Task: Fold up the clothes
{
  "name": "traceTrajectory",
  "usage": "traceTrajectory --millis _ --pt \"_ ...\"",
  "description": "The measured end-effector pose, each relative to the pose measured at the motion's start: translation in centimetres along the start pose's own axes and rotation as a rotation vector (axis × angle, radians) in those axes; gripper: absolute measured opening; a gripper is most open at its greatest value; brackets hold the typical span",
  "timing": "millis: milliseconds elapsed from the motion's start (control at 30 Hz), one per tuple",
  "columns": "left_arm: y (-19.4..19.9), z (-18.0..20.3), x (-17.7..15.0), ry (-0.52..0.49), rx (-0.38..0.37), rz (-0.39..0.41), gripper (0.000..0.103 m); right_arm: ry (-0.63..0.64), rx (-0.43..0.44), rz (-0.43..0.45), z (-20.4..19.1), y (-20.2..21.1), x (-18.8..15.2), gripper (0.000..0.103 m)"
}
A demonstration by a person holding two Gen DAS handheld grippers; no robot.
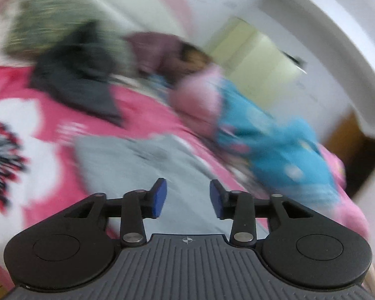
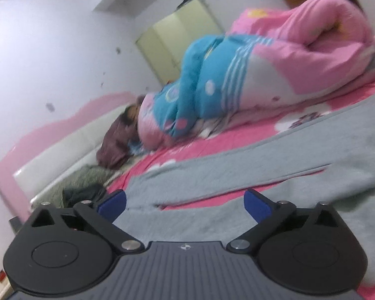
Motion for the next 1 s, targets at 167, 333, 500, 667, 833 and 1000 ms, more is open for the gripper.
traceTrajectory --millis 167,333,500,667,833,1000 --pt "1.5 7.8 -5.0 -0.135 -0.144 -0.153 0.069 -0.006 -0.046 0.047 0.9 1.4 -0.1 0.103" --pt "1.7 11.5 -10.2 -0.214 -0.173 -0.296 0.070 0.084 -0.141 0.089 1.4 3.0 -1.7 0.103" --pt "2.5 12.7 -12.8 -0.257 -0.172 -0.340 0.088 0.165 -0.237 0.166 1.9 5.3 -3.5 0.103" --pt "3.8 13.7 -14.5 -0.307 -0.170 -0.345 0.103 0.193 -0.280 0.169 3.1 6.9 -5.1 0.103" --pt "4.6 14.2 -14.8 -0.301 -0.192 -0.319 0.103 0.170 -0.283 0.156 4.6 7.6 -6.4 0.103" --pt "2.8 15.4 -14.8 -0.350 -0.198 -0.283 0.103 0.200 -0.351 0.167 5.9 8.5 -6.0 0.103"
Point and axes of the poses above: each gripper's, at about its wrist camera, not at the fingertips, and y roughly against the way its jaws point, z to its right, x to its top, the point moved 6 cm from there along -y, roughly the way its jaws point, and after that the axes turned 5 degrees about -y, right-handed, at the moved point
